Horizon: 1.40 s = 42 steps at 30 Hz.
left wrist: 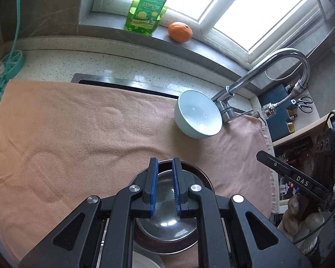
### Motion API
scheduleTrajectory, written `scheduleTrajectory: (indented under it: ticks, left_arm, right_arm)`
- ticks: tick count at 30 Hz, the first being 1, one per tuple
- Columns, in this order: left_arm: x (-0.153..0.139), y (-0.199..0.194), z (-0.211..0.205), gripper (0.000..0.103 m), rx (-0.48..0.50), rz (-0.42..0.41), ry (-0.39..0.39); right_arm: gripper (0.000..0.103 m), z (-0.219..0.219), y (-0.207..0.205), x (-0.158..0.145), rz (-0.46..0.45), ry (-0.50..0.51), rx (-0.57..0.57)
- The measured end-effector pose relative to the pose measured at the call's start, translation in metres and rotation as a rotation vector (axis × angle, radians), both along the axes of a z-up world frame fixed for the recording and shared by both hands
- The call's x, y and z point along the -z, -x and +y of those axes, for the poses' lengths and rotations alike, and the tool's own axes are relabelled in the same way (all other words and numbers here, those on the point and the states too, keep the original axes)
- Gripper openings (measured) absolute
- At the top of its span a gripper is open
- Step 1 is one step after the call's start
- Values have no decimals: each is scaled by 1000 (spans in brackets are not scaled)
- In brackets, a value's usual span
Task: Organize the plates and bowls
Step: 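Reach both tools to the light blue bowl rim and close on it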
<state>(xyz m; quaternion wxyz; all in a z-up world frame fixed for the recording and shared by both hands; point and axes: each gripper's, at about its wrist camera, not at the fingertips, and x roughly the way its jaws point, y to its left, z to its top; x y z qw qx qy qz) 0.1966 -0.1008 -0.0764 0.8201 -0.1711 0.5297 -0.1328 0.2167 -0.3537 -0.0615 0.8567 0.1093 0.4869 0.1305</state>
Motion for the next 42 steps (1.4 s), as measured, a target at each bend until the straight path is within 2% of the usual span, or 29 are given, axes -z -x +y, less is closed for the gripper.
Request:
scheduleTrajectory:
  ticks: [3, 5, 6, 9, 23, 31, 34, 42]
  left_arm:
    - [0, -17, -8, 11, 0, -3, -12]
    - [1, -29, -13, 11, -3, -3, -21]
    - [3, -36, -15, 11, -3, 5, -14]
    - [10, -56, -21, 11, -8, 34, 4]
    - [43, -117, -52, 11, 9, 103, -59]
    - [55, -130, -61, 11, 32, 128, -51]
    - [58, -133, -63, 11, 34, 134, -55]
    - [63, -135, -67, 11, 45, 131, -73]
  right_arm:
    - [14, -5, -15, -3, -6, -4, 2]
    - [26, -8, -27, -3, -5, -16, 7]
    - [27, -9, -33, -3, -5, -23, 15]
    - [27, -12, -49, 1, -2, -34, 34]
    - [27, -12, -106, 44, 98, -103, 76]
    - [27, -7, -116, 56, 119, -106, 67]
    - [20, -3, -118, 59, 124, -103, 58]
    - [15, 2, -124, 64, 146, -64, 62]
